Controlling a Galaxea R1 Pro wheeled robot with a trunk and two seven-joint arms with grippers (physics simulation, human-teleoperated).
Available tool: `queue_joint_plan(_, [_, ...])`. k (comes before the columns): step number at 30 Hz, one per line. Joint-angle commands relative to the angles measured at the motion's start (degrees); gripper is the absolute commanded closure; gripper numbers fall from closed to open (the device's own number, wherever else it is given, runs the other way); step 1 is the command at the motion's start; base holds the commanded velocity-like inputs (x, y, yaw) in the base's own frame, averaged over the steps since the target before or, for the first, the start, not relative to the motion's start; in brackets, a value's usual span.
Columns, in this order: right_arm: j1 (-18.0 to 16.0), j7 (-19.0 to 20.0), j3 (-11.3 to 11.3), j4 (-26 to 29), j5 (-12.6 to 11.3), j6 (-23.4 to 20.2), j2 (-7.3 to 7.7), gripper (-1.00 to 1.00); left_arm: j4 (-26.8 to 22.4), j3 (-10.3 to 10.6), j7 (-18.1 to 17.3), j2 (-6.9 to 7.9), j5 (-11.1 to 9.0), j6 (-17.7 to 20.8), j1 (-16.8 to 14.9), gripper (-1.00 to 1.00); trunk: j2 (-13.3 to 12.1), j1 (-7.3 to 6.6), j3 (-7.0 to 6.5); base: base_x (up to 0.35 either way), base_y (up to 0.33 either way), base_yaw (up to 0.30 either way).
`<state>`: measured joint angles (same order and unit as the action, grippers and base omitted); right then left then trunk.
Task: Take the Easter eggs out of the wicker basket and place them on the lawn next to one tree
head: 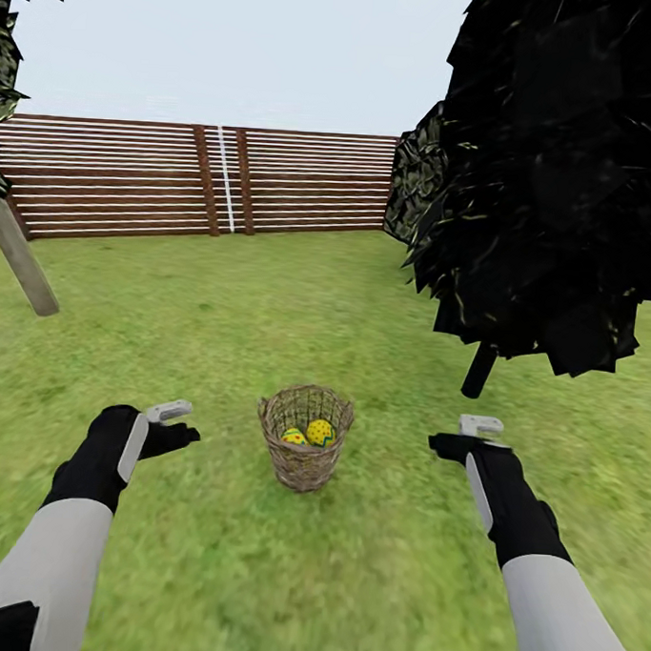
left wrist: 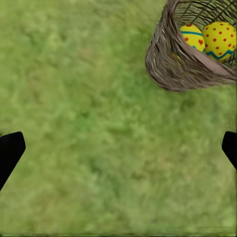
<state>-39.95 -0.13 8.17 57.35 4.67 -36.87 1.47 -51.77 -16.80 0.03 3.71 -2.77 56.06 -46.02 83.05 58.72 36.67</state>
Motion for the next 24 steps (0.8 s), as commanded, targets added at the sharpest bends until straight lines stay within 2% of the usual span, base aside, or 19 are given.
queue_joint_plan(1, [0.0, 0.2, -0.1, -0.2, 0.2, -0.3, -0.02, -1.0, 0.1, 0.0, 0.0, -0.2, -0.2, 1.1, 0.0, -1.0, 0.0, 0.01, 0.05, 0.122, 0.0, 0.0])
queue_joint_plan(6, [0.0, 0.2, -0.2, -0.2, 0.4, -0.3, -0.09, -1.0, 0.3, 0.1, 0.0, -0.27, -0.2, 1.3, 0.0, -1.0, 0.0, 0.01, 0.05, 0.233, 0.0, 0.0])
queue_joint_plan(14, [0.0, 0.2, -1.0, -0.1, 0.7, -0.2, -0.15, -1.0, 4.1, 0.1, -0.1, -0.27, -0.2, 1.2, 0.0, -1.0, 0.0, 0.01, 0.05, 0.33, 0.0, 0.0])
queue_joint_plan(24, [0.0, 0.1, -1.6, -0.9, 0.7, -0.1, -0.16, -1.0, 4.6, 0.1, 0.3, -0.49, -0.1, 1.5, 0.0, -1.0, 0.0, 0.01, 0.05, 0.335, 0.0, 0.0])
